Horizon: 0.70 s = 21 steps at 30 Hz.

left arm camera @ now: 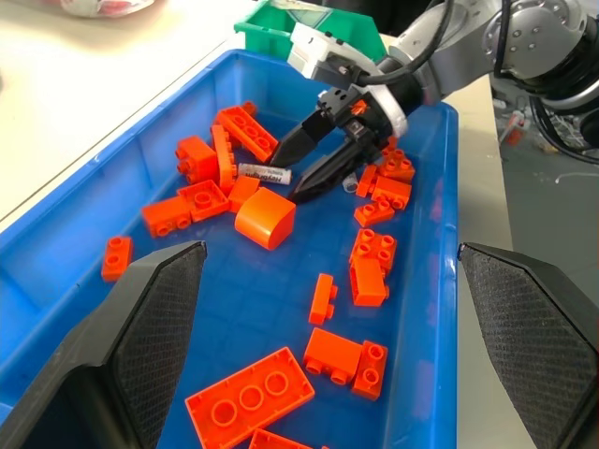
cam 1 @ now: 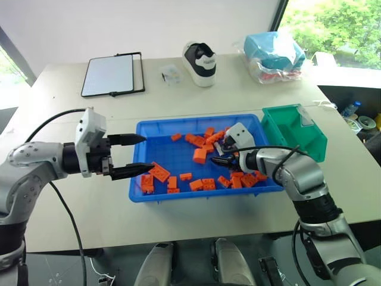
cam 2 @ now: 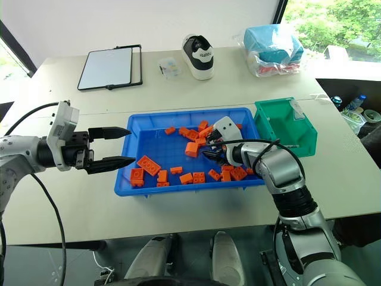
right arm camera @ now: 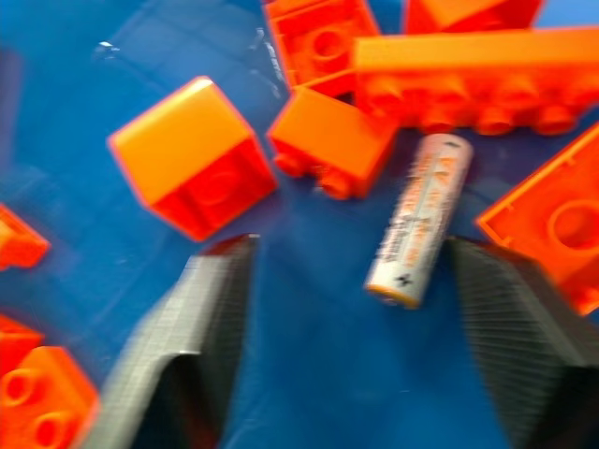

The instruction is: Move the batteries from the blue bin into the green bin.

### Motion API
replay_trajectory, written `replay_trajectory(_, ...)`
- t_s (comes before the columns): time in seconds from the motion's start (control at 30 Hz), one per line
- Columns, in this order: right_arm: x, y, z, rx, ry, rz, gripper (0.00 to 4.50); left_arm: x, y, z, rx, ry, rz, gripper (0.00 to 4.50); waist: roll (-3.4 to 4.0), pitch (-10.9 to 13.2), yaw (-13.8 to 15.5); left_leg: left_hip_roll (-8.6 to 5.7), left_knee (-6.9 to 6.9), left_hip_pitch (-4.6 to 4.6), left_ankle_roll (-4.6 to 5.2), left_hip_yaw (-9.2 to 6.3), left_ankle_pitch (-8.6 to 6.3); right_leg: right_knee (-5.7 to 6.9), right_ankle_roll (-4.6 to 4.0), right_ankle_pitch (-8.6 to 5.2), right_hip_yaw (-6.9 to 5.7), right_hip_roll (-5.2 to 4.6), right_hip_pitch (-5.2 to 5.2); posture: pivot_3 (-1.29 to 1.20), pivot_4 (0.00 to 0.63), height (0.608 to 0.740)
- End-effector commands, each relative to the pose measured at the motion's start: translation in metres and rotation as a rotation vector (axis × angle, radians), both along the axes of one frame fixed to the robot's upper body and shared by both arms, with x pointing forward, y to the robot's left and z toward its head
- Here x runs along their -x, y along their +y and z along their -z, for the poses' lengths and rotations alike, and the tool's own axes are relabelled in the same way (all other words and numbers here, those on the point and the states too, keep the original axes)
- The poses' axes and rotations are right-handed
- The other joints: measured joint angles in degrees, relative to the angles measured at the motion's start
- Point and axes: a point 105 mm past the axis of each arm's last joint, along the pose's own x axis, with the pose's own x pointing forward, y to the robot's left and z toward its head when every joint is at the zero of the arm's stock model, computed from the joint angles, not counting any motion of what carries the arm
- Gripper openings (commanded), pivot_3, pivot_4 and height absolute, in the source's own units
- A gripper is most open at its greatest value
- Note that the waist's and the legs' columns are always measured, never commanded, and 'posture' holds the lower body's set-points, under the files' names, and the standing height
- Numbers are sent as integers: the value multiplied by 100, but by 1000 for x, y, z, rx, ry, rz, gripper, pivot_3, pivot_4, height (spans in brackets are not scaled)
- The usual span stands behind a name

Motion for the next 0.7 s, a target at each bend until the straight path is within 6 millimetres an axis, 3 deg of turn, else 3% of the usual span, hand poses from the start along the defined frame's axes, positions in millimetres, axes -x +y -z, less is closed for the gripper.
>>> replay_trajectory(0.03, -1, 0, -3, 11, -13, -5, 1130, -1, -1, -10, 4, -52, 8, 4500, 0, 0, 0, 0, 0, 1, 0, 0, 0, 0, 0, 0, 0, 2, 1, 0, 150, 731)
replay_trajectory(0.1, 2, 1, -12, 1, -34, -16, 220, -2, -1, -10, 6, -53, 9, 4500, 0, 0, -2, 1, -1, 1, 0, 0, 0, 0, 0, 0, 0, 4, 0, 0, 150, 731)
replay_trajectory(0.13, 5, 1, -23, -20, -53, -22, 36, -2, -2, -10, 6, -53, 10, 4500, 0, 0, -4, 2, -1, 1, 0, 0, 0, 0, 0, 0, 0, 4, 0, 0, 150, 731)
replay_trajectory(0.23, 15, -7, -63, -74, -113, -27, 36, -3, -2, -10, 8, -53, 12, 4500, 2, 2, 8, 2, -2, -3, 0, -1, 0, 1, 1, 0, 1, 1, -4, 0, 150, 731)
replay_trajectory(0.33, 17, -41, -103, -59, -216, 75, 36, -3, -1, -9, 8, -52, 13, 4500, 4, 3, 28, 1, 0, -7, 0, -1, 0, 0, 1, 0, 0, -3, -6, 0, 150, 731)
replay_trajectory(0.4, 16, -78, -126, 5, -289, 191, 36, -4, 0, -8, 7, -51, 13, 4500, 2, 2, 48, 0, 2, -8, 0, -1, 0, -2, -1, -1, -2, -4, -4, 0, 150, 731)
replay_trajectory(0.5, 19, -123, -141, 103, -334, 327, 36, -5, 0, -7, 6, -51, 16, 4500, -1, 1, 49, -1, -1, -11, 1, -1, -1, -13, -14, -9, -6, -10, -1, 0, 150, 731)
replay_trajectory(0.57, 23, -155, -138, 161, -316, 428, 36, -7, -2, -7, 8, -52, 27, 4500, -1, 1, 34, 0, -5, -11, 1, 1, -1, -17, -16, -9, -5, -11, -1, 0, 150, 731)
replay_trajectory(0.63, 26, -173, -132, 214, -311, 471, 1100, -8, -5, -7, 9, -54, 40, 4500, -2, 1, 33, 1, -6, -11, 2, 4, -1, -17, -14, -9, -5, -11, -1, 0, 150, 731)
replay_trajectory(0.7, 25, -177, -124, 260, -320, 463, 1998, -10, -7, -8, 12, -56, 51, 4500, -1, 2, 5, 2, -6, -11, 2, 8, -1, -17, -12, -7, -2, -11, -2, 0, 150, 731)
